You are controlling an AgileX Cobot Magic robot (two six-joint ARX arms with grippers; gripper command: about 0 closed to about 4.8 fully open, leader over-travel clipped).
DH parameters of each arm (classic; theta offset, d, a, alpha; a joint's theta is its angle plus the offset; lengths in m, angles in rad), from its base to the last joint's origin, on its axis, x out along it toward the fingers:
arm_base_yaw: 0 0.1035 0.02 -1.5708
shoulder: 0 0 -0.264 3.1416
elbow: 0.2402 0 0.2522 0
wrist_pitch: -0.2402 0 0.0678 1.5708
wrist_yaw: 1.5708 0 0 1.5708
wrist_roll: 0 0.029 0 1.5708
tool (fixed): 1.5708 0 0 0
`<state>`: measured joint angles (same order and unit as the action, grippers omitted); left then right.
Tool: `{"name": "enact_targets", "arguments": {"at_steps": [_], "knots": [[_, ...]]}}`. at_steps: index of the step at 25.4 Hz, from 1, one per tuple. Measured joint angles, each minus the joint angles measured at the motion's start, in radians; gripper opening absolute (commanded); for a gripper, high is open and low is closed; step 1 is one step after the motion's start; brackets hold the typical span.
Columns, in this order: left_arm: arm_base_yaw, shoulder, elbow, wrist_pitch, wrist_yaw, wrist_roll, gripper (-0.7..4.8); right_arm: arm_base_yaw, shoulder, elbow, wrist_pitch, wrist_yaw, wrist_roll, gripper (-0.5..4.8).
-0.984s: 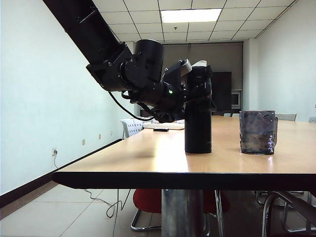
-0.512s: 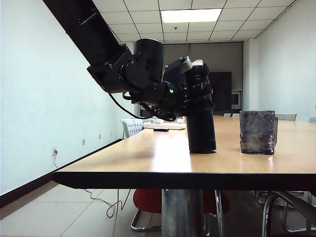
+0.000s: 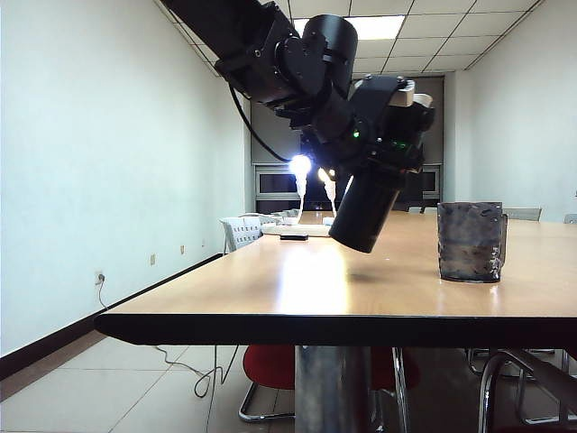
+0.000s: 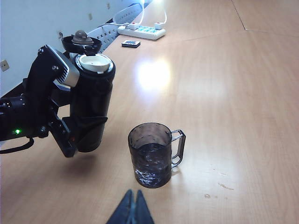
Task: Pick up the black thermos cup, pour some water from it into the cup, and then put the thermos cup back on the table.
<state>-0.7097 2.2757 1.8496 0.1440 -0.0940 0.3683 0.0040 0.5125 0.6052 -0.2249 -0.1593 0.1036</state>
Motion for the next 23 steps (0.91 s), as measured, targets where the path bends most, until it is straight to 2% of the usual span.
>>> {"name": "enact_targets", "arguments": {"at_steps": [4, 6, 7, 12, 17, 21, 23], "knots": [[-0.012, 0.011, 0.0, 0.021, -0.005, 0.083, 1.92, 0.0, 0.0, 0.0, 0.001, -0.02, 0.0, -0.01], [-0.026, 0.02, -0.002, 0.012, -0.094, 0.103, 1.92, 0.0, 0.0, 0.0, 0.002, -0.021, 0.0, -0.01], [-0.026, 0.024, -0.002, 0.01, -0.105, 0.135, 1.92, 0.0, 0.0, 0.0, 0.002, -0.022, 0.0, -0.01], [-0.025, 0.068, 0.019, 0.028, -0.11, 0.261, 1.93, 0.0, 0.0, 0.0, 0.002, -0.024, 0.0, -0.01], [-0.025, 0.093, 0.019, 0.084, -0.126, 0.348, 1.92, 0.0, -0.001, 0.0, 0.001, -0.042, 0.0, -0.01], [-0.025, 0.116, 0.064, 0.1, -0.212, 0.394, 1.92, 0.0, -0.001, 0.0, 0.001, -0.048, 0.0, -0.01], [-0.025, 0.123, 0.078, 0.094, -0.223, 0.407, 1.92, 0.0, -0.001, 0.0, 0.002, -0.05, 0.001, -0.01]]}}
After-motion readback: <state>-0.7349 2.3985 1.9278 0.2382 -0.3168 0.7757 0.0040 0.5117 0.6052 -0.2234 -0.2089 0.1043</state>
